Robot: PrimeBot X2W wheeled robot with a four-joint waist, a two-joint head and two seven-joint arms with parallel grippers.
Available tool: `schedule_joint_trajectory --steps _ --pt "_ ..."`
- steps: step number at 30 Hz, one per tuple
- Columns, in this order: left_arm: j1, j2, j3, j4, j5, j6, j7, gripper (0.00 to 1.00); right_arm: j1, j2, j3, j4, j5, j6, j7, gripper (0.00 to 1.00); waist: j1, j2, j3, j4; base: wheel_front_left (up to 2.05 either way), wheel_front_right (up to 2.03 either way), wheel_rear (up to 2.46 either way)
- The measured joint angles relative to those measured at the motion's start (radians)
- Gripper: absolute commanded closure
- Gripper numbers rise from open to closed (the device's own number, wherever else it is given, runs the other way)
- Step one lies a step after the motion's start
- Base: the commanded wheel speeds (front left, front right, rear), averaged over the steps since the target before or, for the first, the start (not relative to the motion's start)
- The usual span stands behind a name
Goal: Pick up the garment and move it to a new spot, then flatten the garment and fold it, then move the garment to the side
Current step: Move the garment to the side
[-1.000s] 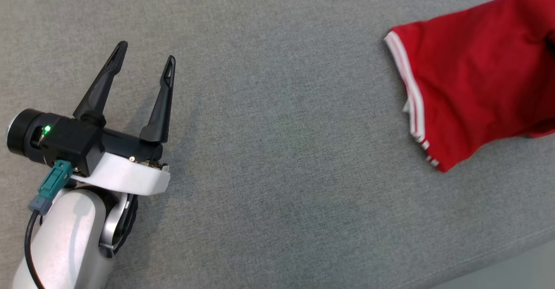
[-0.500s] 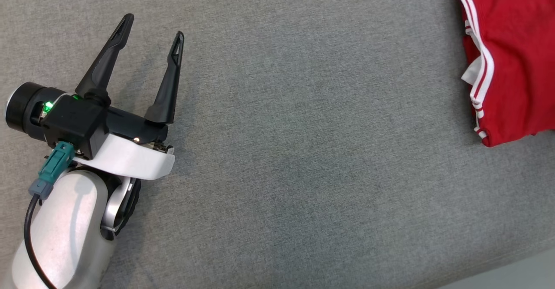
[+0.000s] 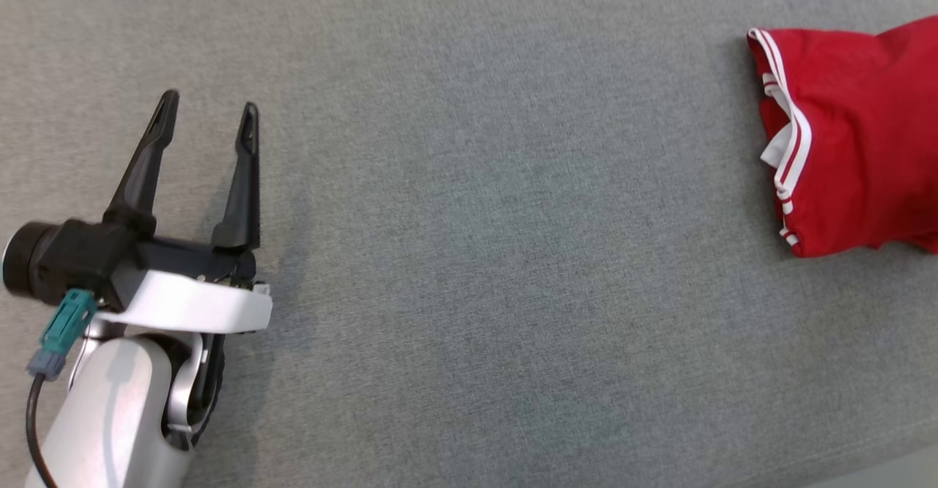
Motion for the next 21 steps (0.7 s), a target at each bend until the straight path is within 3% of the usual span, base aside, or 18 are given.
schedule_joint_trajectory --steps 6,13,21 --pt "0.056 -0.012 0.020 0.006 -0.025 0.019 -0.018 0.00 0.129 0.097 -0.077 -0.208 -0.044 0.000 -0.002 0.00 0.0000 0.0001 -0.059 0.032 0.00 0.00 0.00" --pt "0.127 -0.018 0.032 0.033 -0.044 0.033 -0.036 0.00 0.303 0.235 -0.083 -0.454 -0.096 0.000 0.069 0.00 0.0000 0.0000 -0.148 0.093 0.00 0.00 0.00" --pt "0.187 -0.010 0.039 0.070 -0.057 0.033 -0.044 0.00 0.442 0.331 -0.053 -0.599 -0.134 0.000 0.165 0.00 0.0000 0.0000 -0.247 0.163 0.00 0.00 0.00"
